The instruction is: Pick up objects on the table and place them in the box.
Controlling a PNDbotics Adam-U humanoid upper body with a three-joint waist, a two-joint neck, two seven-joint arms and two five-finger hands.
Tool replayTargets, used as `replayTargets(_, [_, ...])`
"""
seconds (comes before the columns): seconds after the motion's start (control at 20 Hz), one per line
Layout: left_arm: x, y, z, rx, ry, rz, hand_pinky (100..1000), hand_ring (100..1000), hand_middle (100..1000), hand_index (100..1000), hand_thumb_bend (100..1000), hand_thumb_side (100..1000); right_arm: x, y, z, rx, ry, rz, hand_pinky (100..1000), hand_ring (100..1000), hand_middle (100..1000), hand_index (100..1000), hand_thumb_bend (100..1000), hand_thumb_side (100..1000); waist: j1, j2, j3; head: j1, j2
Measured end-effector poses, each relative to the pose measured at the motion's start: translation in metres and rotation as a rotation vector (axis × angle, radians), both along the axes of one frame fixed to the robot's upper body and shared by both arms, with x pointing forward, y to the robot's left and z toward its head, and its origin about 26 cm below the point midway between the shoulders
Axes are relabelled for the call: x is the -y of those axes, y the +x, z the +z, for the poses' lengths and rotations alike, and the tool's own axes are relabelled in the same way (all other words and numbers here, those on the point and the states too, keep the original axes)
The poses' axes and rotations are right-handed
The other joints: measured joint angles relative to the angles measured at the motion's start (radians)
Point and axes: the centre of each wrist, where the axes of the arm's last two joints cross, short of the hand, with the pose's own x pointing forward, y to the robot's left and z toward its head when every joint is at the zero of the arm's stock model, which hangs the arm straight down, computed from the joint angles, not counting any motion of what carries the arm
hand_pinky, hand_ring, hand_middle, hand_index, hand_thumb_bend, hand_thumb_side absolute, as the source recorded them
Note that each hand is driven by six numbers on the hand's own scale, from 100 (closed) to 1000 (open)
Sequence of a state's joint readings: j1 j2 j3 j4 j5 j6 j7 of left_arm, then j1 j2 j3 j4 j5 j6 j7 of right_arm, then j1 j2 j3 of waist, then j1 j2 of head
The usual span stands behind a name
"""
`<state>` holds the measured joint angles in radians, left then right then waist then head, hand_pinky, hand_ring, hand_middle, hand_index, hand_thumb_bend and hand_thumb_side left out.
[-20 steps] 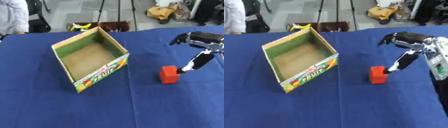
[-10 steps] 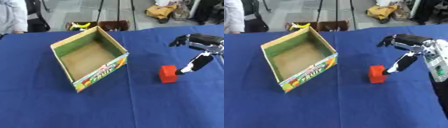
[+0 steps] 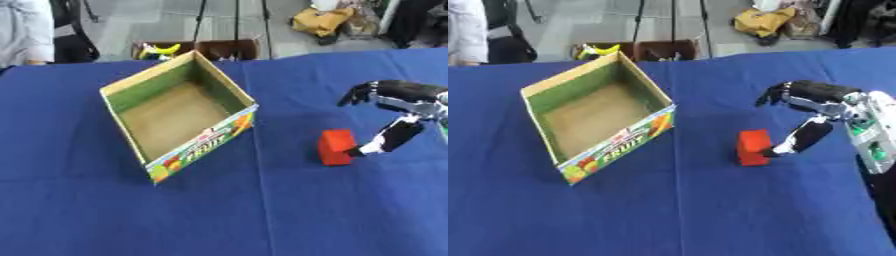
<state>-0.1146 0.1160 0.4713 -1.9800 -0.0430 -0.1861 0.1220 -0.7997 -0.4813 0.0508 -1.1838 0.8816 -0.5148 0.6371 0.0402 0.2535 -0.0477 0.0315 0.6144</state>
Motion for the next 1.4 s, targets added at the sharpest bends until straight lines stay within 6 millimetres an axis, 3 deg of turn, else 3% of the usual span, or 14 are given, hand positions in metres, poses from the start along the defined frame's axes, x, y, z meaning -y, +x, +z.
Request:
replayTargets(0.65, [0.000,0.000,0.001,-0.002,0.001,-0.003,356,561,636,900,498,871,-0.006,0.000,-0.003,0.000,0.022,0.043,776,791,782,859,587,442,-0.003,0.003,-0.005,-0.007,0.000])
replayTargets(1.4, [0.001,0.002,0.002,0.001,0.001,-0.007,356,561,637,900,497,871,-0.004,0.004,-0.021,-0.048,0.020,0.053,764,778,748,828,542,438,-0.005,0.006,-0.005,-0.013,-0.002])
